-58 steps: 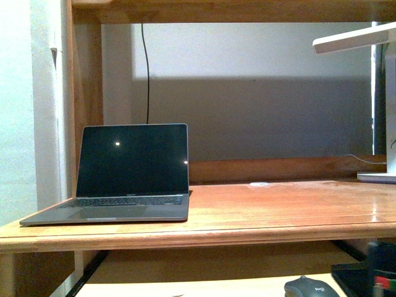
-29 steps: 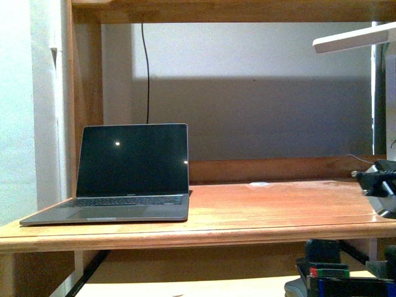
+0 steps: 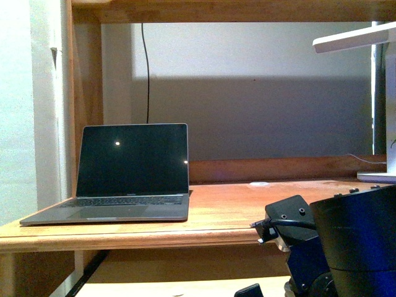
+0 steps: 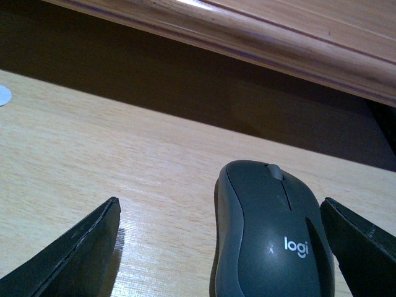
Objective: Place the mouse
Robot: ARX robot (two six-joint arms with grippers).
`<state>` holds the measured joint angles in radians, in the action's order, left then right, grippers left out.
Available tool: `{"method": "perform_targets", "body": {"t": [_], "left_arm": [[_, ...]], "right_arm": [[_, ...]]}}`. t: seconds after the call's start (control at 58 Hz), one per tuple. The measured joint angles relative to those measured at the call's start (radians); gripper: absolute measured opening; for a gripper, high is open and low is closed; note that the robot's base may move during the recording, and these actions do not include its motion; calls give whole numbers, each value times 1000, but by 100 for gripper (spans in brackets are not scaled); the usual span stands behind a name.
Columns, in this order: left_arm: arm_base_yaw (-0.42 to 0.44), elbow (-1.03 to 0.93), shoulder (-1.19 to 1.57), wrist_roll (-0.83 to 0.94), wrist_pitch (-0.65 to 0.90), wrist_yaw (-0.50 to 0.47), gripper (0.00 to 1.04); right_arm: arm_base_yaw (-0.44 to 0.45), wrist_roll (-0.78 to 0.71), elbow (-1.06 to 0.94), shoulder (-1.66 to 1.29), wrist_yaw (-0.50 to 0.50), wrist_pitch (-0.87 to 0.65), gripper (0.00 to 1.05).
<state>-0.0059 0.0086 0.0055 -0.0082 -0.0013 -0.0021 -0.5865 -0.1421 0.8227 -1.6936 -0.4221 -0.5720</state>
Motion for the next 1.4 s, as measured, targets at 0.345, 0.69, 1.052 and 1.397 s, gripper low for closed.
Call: {"method": "perform_targets", "body": {"t": [0.345, 0.69, 1.052, 1.397], "left_arm": [[0, 0, 0, 0, 0, 0, 97], [0, 0, 0, 0, 0, 0, 97], [0, 0, 0, 0, 0, 0, 97], [0, 0, 0, 0, 0, 0, 97]], "right_arm": [[68, 104, 113, -30, 51, 271, 97], [73, 135, 195, -35, 143, 429, 69], [58, 175, 234, -40, 193, 449, 55], [76, 182, 289, -35, 160, 459, 55]]}}
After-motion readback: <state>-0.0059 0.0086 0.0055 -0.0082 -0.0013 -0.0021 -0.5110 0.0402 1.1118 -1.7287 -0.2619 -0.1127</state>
